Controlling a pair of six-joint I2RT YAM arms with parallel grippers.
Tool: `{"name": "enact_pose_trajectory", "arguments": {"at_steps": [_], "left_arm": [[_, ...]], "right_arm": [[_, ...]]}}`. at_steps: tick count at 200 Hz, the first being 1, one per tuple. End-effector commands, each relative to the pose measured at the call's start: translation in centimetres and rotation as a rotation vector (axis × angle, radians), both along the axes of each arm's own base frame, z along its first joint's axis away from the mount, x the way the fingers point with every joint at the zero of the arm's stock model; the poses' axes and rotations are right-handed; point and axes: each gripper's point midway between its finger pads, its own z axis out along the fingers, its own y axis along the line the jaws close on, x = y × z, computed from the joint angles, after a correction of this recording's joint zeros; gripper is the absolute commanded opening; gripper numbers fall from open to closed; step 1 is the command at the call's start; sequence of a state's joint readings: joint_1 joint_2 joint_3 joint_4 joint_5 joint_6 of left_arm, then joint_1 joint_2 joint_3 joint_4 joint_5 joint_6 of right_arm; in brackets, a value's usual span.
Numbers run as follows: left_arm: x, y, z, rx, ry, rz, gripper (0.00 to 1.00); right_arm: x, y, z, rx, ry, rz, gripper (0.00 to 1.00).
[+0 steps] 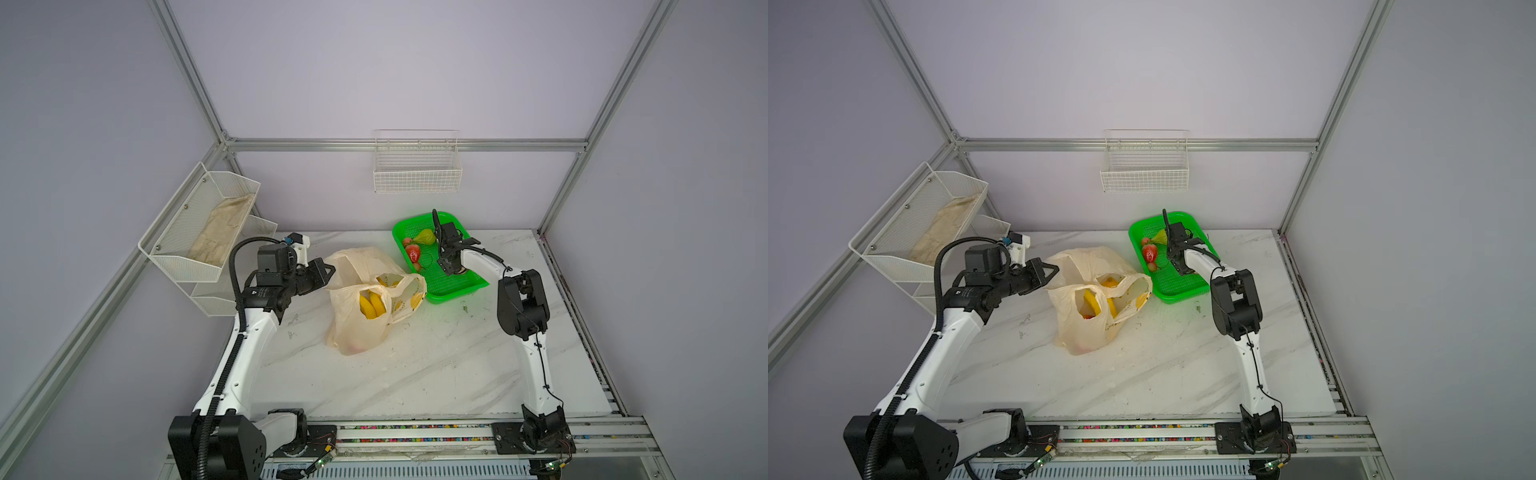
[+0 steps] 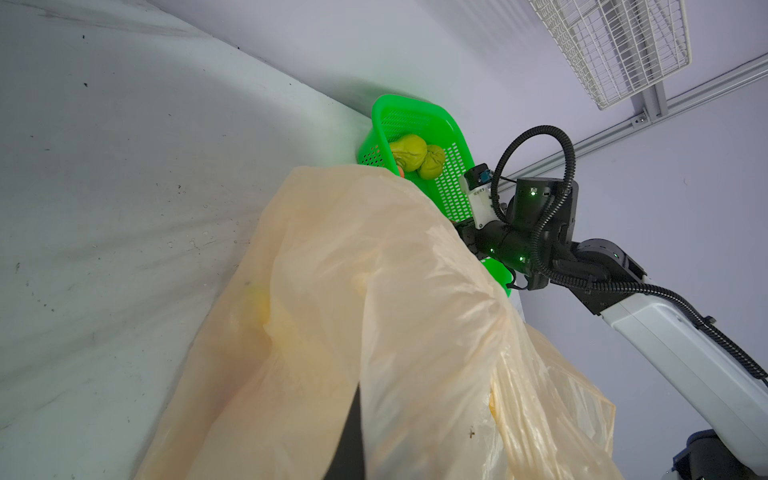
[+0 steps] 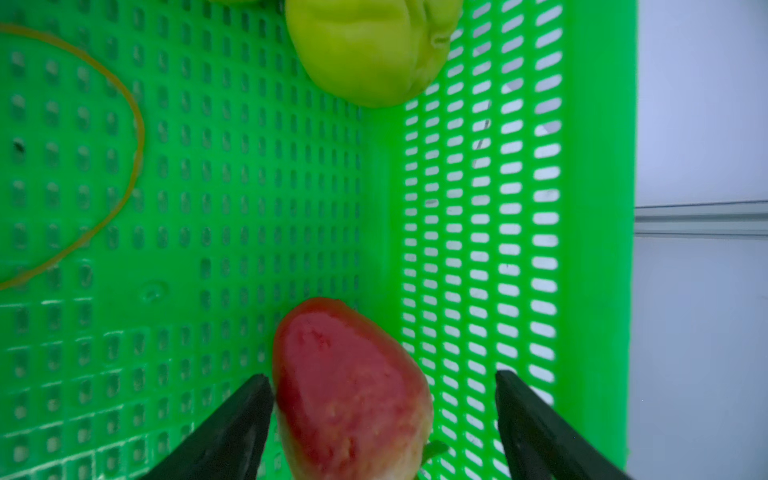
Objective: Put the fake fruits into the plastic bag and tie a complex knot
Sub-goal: 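Lower the right gripper onto the red strawberry in the basket and close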
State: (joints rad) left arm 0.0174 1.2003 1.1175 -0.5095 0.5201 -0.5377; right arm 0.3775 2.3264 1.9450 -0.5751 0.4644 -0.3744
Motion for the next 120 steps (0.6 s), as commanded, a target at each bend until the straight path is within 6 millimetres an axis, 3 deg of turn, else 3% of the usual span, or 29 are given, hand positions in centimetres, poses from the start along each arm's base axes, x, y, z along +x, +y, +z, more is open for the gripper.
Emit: {"name": "enact_pose_trajectory", "arguments": {"at_steps": [1, 64, 120], "left_arm": [[0.4, 0.0, 1.4, 0.013, -0.062, -0.004, 0.00], [0.5, 0.1, 1.2, 0.016, -0.062, -0.001, 0.00], [0.3, 0.1, 1.2, 0.017, -0.064, -0.001, 0.00]], "right_arm": [[-0.6, -0.3, -1.1, -0.008, 0.082, 0.029, 0.86], [-1.7, -0.9, -3.6, 0.011, 0.197, 0.042, 0.82], [-2.0, -0.3, -4.4, 0.049, 0.241, 0.073, 0.75]]}}
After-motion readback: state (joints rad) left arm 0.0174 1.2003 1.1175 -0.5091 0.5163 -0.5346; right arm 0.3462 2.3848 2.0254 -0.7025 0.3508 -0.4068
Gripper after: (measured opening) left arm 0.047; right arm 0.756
